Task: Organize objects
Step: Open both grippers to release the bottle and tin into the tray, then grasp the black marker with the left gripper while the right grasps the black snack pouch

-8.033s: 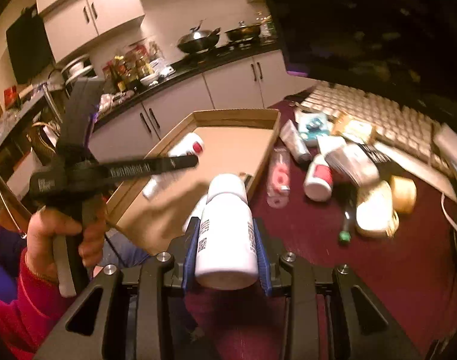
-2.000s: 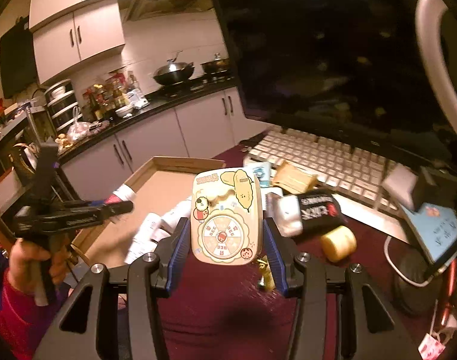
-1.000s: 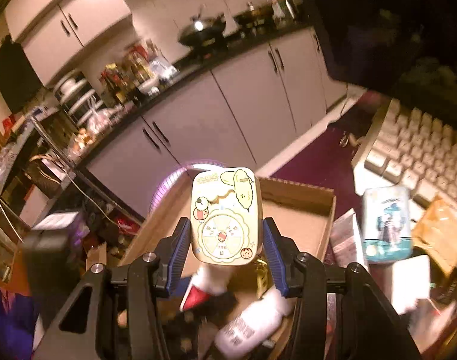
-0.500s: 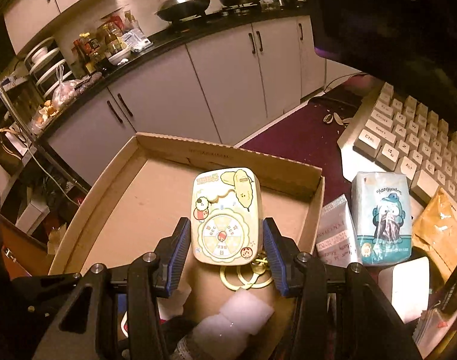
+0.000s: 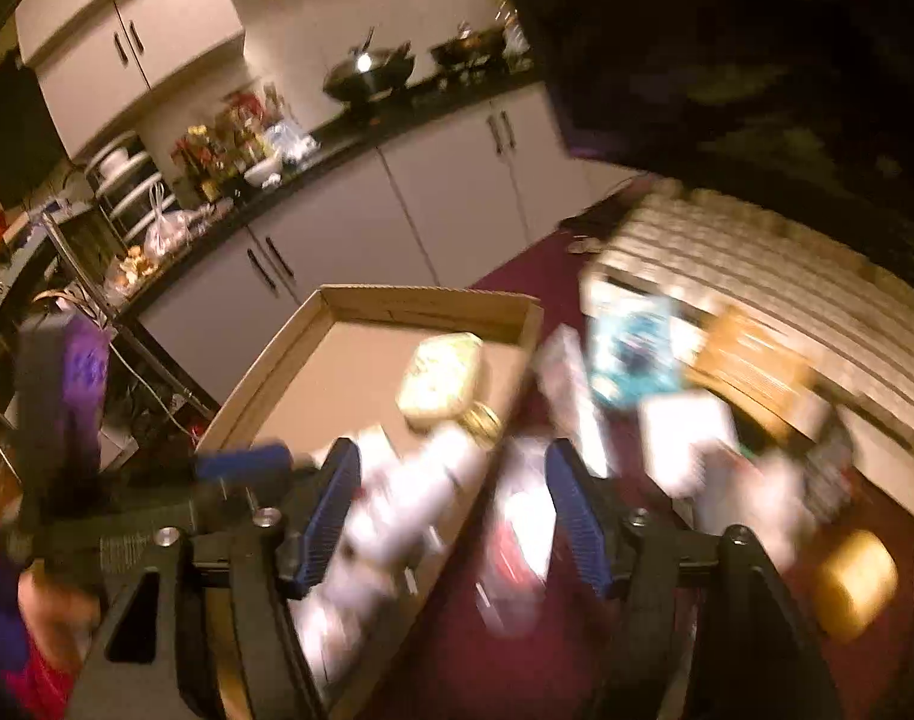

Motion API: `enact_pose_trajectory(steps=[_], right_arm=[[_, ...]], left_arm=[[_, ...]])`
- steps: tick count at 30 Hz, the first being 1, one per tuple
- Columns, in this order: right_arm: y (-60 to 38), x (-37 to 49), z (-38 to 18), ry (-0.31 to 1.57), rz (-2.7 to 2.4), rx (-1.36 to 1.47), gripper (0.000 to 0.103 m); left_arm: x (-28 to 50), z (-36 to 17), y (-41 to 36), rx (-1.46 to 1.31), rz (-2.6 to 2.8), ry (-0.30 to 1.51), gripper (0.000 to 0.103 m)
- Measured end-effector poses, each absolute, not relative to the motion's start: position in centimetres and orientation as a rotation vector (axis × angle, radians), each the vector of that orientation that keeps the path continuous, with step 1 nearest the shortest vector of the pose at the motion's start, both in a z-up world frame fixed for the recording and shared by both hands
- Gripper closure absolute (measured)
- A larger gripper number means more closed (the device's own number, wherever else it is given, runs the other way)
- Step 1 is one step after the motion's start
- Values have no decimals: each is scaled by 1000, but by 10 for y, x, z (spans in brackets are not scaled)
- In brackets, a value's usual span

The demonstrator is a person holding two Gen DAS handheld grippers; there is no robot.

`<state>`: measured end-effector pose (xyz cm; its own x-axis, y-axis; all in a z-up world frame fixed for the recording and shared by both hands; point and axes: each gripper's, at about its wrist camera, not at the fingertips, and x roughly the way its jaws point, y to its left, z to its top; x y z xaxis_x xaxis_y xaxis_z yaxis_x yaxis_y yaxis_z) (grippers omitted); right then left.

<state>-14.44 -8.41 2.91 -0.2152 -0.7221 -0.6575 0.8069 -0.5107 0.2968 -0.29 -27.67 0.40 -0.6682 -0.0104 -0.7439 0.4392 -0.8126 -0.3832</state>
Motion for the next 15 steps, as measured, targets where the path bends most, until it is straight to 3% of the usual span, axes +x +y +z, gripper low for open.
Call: enact_pose_trajectory(steps=[6, 8, 15], right_arm=[[22, -133, 32, -26, -2022, 921, 23], [48, -130, 28, -72, -2064, 914, 19], [88, -130, 32, -163, -2121, 886, 18]], left_arm=[[4, 19, -235, 1079, -2629, 769, 37], [1, 32, -208, 1043, -2704, 711, 28], [-58, 27, -138, 1177, -2778, 676, 24]])
